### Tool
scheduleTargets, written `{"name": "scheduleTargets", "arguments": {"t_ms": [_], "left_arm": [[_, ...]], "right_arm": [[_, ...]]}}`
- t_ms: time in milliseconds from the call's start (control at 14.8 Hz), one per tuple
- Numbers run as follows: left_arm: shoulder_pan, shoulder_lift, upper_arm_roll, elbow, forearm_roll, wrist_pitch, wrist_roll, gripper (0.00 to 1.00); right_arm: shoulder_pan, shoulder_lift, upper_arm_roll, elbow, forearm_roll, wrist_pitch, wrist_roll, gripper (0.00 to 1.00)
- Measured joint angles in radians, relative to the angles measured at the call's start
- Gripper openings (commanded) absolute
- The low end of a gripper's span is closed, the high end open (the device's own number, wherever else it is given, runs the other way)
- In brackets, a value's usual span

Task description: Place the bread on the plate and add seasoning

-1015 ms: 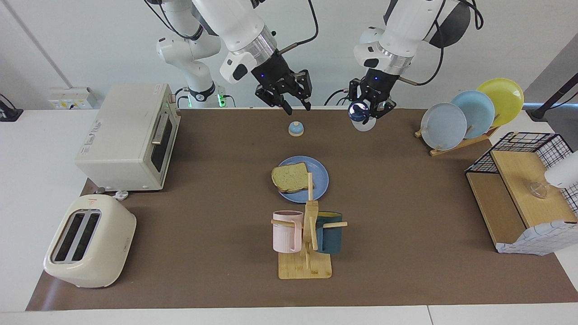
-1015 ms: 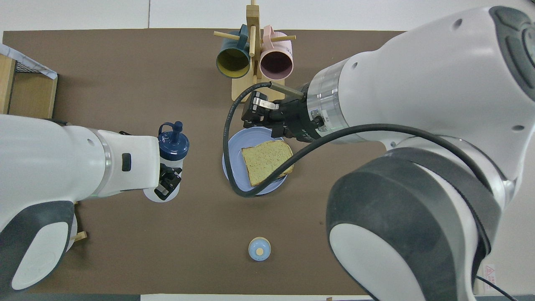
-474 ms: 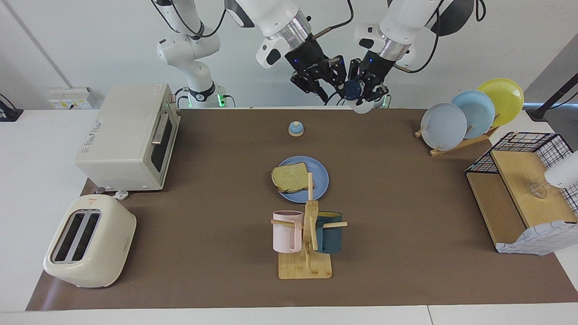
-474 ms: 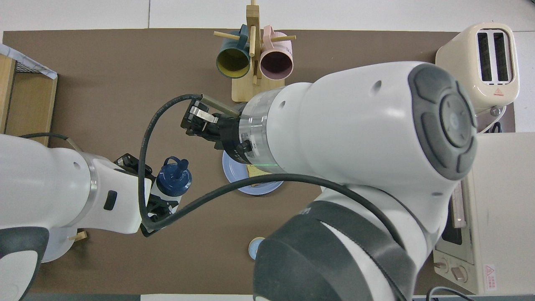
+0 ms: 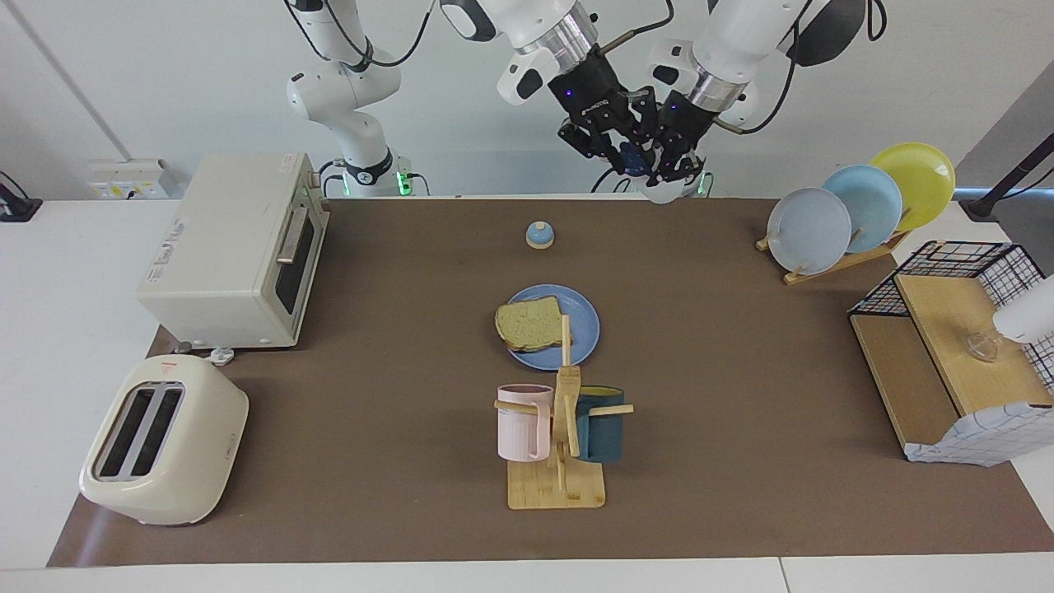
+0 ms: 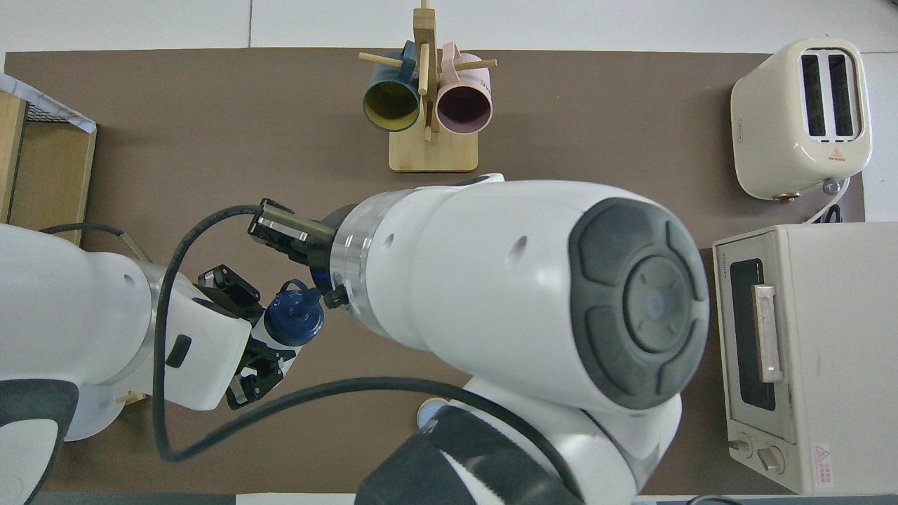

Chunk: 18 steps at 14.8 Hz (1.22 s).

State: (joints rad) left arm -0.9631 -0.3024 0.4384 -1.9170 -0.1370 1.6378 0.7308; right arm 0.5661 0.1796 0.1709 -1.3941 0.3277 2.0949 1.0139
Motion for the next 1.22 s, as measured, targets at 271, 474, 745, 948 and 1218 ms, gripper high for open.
{"name": "scheduleTargets", "arguments": {"t_ms": [271,474,745,948,1218], "left_arm": [[0.001,-0.005,0.011,0.000,-0.005,-0.010,0.053,0.27],[0.001,-0.005,0.012,0.000,-0.005,-0.011,0.057,0.26],[0.001,-0.005,0.012,0.000,-0.005,-0.012,0.057,0.26],[0.001,-0.005,0.012,0.000,-0.007,-0.012,0.057,0.25],[0.001,-0.005,0.012,0.000,-0.012,-0.012,0.057,0.25]], "right_arm": [[0.001,0.001,-0.004,0.001,-0.008,-0.053,-0.065,0.45],[-0.001,-0.003,-0.010,0.010,-0.008,-0.076,-0.069,0.45],[0.000,-0.025,-0.009,0.018,-0.007,-0.116,-0.069,0.45],[0.001,-0.029,-0.008,0.018,-0.007,-0.121,-0.069,0.43],[0.002,-0.029,-0.008,0.017,-0.007,-0.126,-0.069,0.36]]}}
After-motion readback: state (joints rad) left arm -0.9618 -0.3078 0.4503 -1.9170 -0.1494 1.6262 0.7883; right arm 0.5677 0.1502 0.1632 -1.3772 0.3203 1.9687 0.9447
